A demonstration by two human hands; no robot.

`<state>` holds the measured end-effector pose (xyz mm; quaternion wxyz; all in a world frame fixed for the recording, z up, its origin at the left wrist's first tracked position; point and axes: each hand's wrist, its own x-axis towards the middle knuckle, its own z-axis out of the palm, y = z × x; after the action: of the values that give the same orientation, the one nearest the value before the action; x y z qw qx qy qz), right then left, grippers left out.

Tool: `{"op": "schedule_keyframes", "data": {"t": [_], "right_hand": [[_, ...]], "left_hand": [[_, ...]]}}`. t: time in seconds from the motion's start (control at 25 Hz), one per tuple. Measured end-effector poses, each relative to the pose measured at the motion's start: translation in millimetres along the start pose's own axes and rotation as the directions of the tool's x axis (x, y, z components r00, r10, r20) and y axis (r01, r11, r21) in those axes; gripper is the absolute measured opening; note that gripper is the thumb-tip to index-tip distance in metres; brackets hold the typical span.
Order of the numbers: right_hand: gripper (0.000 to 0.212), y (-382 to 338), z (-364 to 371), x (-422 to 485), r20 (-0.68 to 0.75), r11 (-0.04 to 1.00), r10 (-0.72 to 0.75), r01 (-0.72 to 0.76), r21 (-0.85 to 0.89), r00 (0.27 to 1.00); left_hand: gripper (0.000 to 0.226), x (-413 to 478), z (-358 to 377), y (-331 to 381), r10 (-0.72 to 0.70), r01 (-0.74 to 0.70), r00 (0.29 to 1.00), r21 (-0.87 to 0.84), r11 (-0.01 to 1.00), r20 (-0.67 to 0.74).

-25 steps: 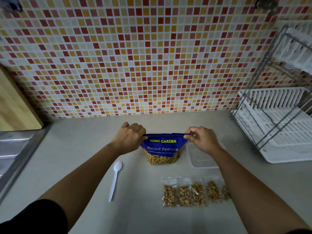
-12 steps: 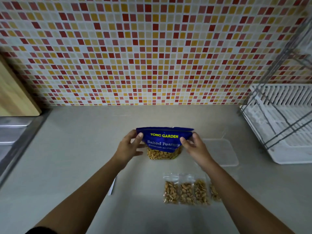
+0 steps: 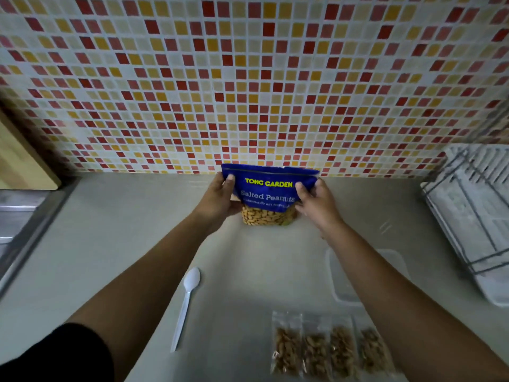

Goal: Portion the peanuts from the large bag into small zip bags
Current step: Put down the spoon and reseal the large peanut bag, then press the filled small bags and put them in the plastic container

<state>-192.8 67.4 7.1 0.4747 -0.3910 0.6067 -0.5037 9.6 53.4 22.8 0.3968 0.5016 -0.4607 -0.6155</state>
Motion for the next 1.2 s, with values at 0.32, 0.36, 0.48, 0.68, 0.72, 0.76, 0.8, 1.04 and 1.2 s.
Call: {"op": "schedule_keyframes", "data": {"t": [0.32,0.36,0.48,0.68,0.72,0.76,0.8,1.04,1.2], "right_hand": [[0.016,13.3,16.9,108.9,-0.09,0.968,-0.049,0.025,-0.251,0.995],[0.017,15.0,16.7,114.5,-0.093,0.968,-0.033,0.008,-0.25,0.995],[0.018,17.4,15.8,119.8,-0.077,0.978,0.012,-0.027,-0.208,0.997],[0.047,21.1,14.4,96.3,-0.139,0.953,-0.095,0.05,-0.298,0.986],[0.05,27.1,13.3,83.9,-0.15,0.952,-0.121,0.071,-0.298,0.981],[0.05,35.2,11.6,68.4,-0.151,0.949,-0.138,0.088,-0.302,0.979],[0.049,43.3,9.8,51.9,-0.149,0.946,-0.151,0.099,-0.309,0.977],[0.035,73.4,-8.7,-67.4,0.079,0.874,-0.143,0.163,-0.459,0.987],[0.028,94.5,-39.3,-126.0,0.338,0.663,-0.002,0.254,-0.705,0.941]], "left_hand": [[0.037,90.9,6.8,5.9,0.069,-0.071,0.991,-0.012,0.997,-0.114],[0.037,96.8,6.6,2.4,0.059,-0.061,0.992,-0.012,0.998,-0.113],[0.037,104.2,7.5,-0.8,-0.009,0.006,0.992,-0.023,1.0,-0.125],[0.061,89.9,10.6,-16.8,-0.122,0.127,0.95,-0.002,0.992,-0.287],[0.062,76.1,13.8,-26.3,-0.122,0.128,0.943,-0.003,0.992,-0.31],[0.061,58.4,18.7,-36.2,-0.118,0.125,0.943,0.005,0.992,-0.312],[0.059,39.8,24.5,-45.5,-0.117,0.129,0.947,0.021,0.991,-0.301],[0.047,-66.6,37.4,-94.7,-0.106,0.166,0.978,0.37,0.914,-0.178],[0.032,-125.5,35.4,-124.8,-0.064,0.041,0.998,0.676,0.735,0.009]]}}
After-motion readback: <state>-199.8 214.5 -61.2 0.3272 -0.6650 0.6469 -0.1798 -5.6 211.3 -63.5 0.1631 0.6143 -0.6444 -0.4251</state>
